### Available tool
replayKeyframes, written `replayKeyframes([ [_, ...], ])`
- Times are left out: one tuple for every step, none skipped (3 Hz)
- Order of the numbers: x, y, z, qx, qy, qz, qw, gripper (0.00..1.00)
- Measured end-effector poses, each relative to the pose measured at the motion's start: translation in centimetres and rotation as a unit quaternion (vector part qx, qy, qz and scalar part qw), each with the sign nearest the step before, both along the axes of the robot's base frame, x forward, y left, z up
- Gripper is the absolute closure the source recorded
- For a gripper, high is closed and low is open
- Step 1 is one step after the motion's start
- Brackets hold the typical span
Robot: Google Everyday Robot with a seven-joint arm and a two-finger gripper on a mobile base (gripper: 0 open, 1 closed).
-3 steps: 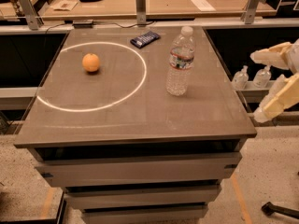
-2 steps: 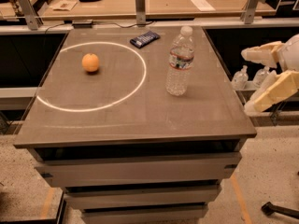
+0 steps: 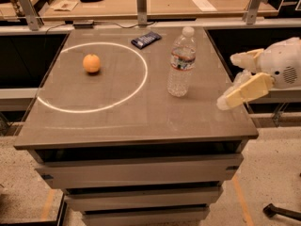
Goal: Move water bottle near orange
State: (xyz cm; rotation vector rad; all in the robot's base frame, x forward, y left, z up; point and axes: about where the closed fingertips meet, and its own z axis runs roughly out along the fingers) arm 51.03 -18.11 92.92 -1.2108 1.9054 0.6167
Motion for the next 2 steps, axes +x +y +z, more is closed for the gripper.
replayKeyframes([
  [1.6, 1.0, -1.9, 0.041, 0.013, -0.015, 0.9990, 0.00],
  [2.9, 1.6, -2.4, 0.080, 0.010, -0.012, 0.9967, 0.00],
])
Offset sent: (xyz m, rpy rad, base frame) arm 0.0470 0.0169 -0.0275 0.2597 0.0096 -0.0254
